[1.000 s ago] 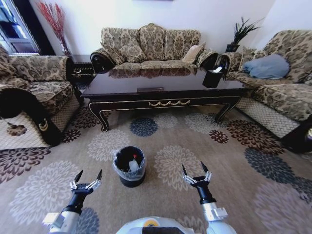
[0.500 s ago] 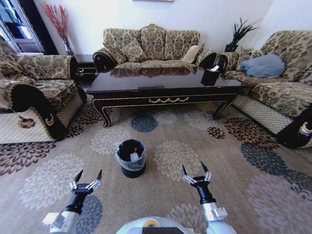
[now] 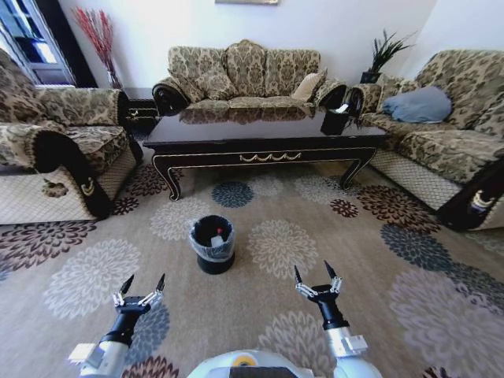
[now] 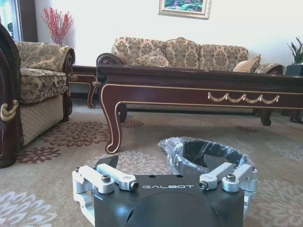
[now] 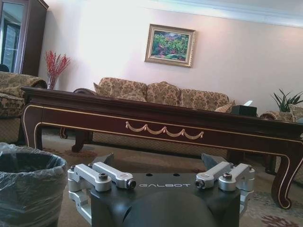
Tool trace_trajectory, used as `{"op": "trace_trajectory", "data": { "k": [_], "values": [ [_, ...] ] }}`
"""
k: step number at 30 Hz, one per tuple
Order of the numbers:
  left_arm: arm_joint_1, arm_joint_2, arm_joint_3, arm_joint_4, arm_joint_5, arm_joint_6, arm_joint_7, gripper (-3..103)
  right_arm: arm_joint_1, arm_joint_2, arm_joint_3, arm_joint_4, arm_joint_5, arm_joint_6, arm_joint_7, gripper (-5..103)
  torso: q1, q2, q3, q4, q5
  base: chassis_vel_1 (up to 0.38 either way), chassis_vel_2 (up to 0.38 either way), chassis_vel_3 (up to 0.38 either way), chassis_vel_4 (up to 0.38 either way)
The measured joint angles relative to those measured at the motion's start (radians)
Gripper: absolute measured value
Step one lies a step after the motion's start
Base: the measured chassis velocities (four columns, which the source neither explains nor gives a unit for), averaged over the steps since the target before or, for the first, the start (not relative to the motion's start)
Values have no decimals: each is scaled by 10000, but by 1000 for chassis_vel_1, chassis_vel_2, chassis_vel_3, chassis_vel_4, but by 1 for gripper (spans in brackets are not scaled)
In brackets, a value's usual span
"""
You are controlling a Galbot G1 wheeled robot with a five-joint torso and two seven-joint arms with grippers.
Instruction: Move to the front of the table and pick up the trash from the floor, then place it into the trash bin.
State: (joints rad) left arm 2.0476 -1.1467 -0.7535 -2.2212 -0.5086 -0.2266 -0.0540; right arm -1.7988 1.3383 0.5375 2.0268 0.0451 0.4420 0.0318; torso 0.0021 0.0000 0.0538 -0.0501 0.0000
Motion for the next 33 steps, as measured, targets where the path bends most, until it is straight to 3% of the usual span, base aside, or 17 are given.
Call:
{"op": "trace_trajectory", "data": {
  "k": [33],
  "values": [
    [0,0,0,0,0,0,2,100,0,0,0,0,0,1,0,100,1,0,0,0,0,168,-164,-168,160]
  ]
}}
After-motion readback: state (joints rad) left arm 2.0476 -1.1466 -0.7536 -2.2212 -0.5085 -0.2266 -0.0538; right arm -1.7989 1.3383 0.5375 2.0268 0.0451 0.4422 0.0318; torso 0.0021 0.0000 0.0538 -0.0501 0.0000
